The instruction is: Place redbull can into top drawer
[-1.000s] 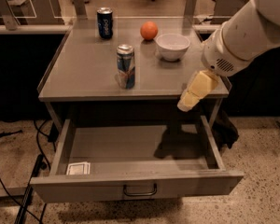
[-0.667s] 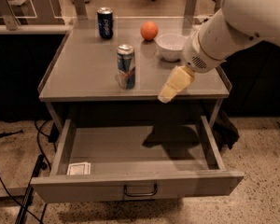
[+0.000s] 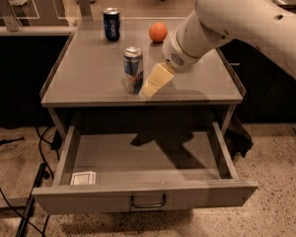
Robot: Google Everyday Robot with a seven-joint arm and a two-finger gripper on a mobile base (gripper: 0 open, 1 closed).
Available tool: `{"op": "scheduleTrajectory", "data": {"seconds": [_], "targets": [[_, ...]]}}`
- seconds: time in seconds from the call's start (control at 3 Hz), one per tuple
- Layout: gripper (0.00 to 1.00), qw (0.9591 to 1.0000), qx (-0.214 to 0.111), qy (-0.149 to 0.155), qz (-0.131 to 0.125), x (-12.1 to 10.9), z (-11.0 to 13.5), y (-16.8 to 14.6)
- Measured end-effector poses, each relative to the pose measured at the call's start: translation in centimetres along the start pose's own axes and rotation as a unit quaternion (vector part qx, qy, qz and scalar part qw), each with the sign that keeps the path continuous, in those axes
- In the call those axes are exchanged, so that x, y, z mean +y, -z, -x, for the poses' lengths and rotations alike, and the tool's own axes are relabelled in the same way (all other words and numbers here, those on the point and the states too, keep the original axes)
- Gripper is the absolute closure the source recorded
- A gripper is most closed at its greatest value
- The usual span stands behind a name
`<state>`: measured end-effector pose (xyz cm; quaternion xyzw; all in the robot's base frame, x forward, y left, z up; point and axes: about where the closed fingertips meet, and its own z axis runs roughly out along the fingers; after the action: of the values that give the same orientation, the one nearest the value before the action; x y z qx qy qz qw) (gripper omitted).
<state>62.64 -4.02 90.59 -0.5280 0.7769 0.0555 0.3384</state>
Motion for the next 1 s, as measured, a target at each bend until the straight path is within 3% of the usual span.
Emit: {"op": "scheduleTrajectory", "data": {"seconds": [0.67,1.0], "targets": [[0.00,0.9999,-0.010,-0.012,-0.005,-0.4,0.0,-0.6],[0.00,0.9985,-0.038,-0.038,-0.008,-0.9,0.3,-1.7]]}}
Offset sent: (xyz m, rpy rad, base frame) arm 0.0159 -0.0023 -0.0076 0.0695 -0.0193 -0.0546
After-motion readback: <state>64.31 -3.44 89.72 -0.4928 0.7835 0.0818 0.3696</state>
